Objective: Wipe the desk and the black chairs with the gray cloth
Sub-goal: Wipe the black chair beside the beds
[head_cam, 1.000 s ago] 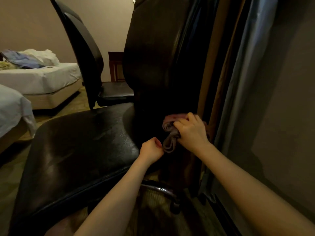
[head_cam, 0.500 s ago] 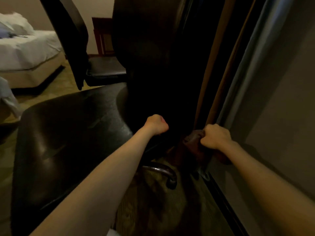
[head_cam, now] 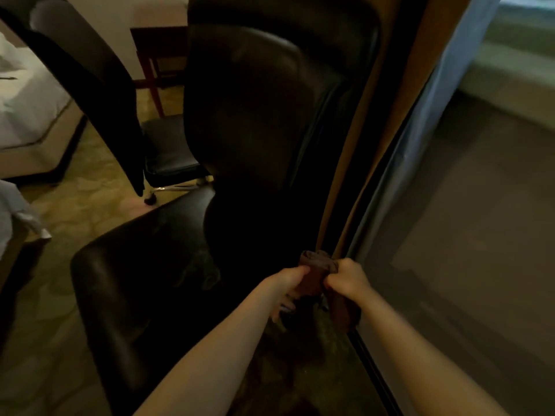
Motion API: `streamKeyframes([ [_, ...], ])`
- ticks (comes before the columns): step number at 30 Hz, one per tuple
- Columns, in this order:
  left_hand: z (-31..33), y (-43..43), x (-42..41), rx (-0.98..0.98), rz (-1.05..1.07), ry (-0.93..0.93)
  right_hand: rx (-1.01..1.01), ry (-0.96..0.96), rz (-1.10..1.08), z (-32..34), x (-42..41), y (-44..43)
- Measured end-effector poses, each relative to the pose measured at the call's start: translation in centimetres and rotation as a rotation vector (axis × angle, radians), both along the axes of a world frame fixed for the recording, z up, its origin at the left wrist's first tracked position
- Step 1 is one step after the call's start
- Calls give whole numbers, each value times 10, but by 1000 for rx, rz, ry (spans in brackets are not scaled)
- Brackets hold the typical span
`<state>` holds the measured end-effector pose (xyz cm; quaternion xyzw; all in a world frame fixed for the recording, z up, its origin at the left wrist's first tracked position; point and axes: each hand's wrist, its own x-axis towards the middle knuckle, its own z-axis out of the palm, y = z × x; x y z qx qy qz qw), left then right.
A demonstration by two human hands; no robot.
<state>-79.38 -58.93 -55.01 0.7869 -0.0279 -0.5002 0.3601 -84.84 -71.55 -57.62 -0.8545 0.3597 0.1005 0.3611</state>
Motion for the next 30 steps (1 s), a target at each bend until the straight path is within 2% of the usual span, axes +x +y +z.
streamKeyframes([
  [2,29,4,-8,-54,103,205,47,5,11,39,-6,10],
  [7,97,21,-29,-120,254,397,165,7,182,116,-37,37],
  [9,115,28,-47,-128,342,376,264,65,277,146,-57,46],
  [11,125,34,-65,-185,586,311,420,144,321,174,-74,51],
  [13,132,42,-79,-247,768,256,456,207,403,203,-85,54],
  [16,142,53,-87,-194,721,123,298,130,459,248,-79,41],
  [19,160,58,-94,-120,471,-17,112,-136,311,281,-55,17],
  [21,169,61,-99,-112,315,-75,77,-265,176,299,-38,5],
  [24,173,68,-92,-148,248,-111,-53,-405,150,333,-8,1],
  [27,181,75,-81,-193,202,-87,-327,-484,231,361,18,3],
  [30,191,74,-72,-186,177,-86,-574,-410,290,368,33,-1],
])
